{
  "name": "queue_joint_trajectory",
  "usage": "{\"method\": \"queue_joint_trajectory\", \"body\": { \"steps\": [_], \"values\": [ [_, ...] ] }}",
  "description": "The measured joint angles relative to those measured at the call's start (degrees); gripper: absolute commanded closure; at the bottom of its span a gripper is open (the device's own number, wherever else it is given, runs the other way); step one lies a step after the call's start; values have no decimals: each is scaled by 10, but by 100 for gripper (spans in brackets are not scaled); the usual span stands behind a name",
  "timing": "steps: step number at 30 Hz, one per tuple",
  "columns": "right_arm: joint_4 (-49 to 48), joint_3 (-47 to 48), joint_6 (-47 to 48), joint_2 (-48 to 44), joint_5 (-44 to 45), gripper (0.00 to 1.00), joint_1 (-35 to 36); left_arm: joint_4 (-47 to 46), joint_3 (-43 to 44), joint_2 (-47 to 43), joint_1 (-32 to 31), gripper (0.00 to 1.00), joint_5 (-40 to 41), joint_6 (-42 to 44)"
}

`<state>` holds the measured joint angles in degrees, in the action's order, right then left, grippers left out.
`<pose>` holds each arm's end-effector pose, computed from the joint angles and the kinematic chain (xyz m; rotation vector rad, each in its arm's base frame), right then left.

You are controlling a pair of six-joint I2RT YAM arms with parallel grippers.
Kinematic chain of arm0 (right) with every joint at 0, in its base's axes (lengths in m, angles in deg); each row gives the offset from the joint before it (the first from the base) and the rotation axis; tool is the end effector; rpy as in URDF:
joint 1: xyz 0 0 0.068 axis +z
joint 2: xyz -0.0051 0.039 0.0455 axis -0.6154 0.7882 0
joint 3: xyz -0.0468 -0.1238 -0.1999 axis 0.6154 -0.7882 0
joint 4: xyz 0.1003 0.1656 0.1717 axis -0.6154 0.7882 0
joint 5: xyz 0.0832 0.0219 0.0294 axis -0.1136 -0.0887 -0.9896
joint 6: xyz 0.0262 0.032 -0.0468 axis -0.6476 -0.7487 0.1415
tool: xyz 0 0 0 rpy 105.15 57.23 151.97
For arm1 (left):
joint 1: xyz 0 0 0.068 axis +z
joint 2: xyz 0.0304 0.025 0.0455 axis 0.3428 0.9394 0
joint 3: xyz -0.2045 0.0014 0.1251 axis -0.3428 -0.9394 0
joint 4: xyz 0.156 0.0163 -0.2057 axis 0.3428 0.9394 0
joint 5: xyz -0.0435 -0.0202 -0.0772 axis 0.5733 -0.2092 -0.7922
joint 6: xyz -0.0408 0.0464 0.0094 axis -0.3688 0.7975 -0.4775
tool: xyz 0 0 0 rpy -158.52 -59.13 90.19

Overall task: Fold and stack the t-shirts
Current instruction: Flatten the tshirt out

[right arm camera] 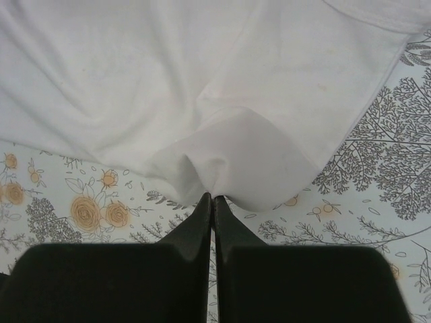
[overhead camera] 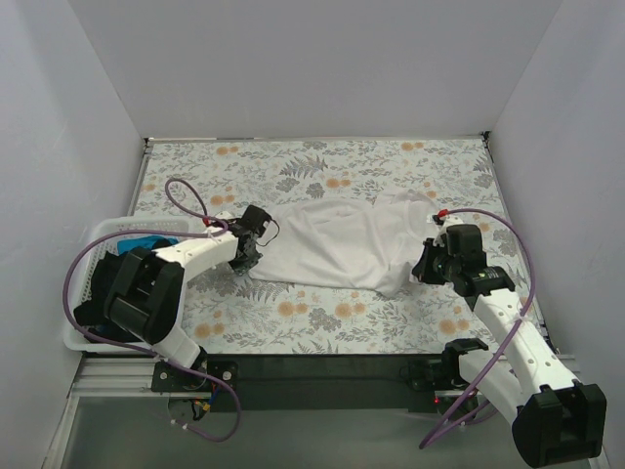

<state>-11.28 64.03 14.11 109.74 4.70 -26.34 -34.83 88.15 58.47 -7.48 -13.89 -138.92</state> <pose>0.2030 0.0471 0.1955 0.0352 2.3399 0.3719 0.2528 -0.1094 0.1195 -1.6423 2.0994 -0.0020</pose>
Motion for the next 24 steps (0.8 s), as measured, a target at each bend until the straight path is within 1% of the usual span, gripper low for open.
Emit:
{"method": "queue_joint_trajectory", "body": {
  "steps": [3, 5, 7, 11, 14, 17, 19, 24],
  "values": [
    [7, 20, -1, 2, 17, 99, 0, 41, 33, -14, 7, 100, 15, 12],
    [13, 58, -2, 8, 33, 99, 0, 66, 82, -33, 19, 100, 28, 32],
    [15, 104, -1, 14, 50, 99, 0, 84, 150, -55, 27, 100, 48, 54],
    [16, 218, 10, 20, 96, 99, 0, 87, 318, -87, 33, 100, 90, 107],
    [14, 309, 33, 21, 129, 99, 0, 79, 401, -115, 33, 100, 103, 150],
    [4, 385, 61, 17, 151, 99, 0, 65, 438, -159, 32, 100, 108, 190],
    [-5, 417, 81, 5, 158, 99, 0, 53, 442, -196, 32, 100, 110, 211],
    [-17, 449, 120, -52, 156, 99, 1, 21, 441, -306, 30, 100, 116, 250]
  ]
}}
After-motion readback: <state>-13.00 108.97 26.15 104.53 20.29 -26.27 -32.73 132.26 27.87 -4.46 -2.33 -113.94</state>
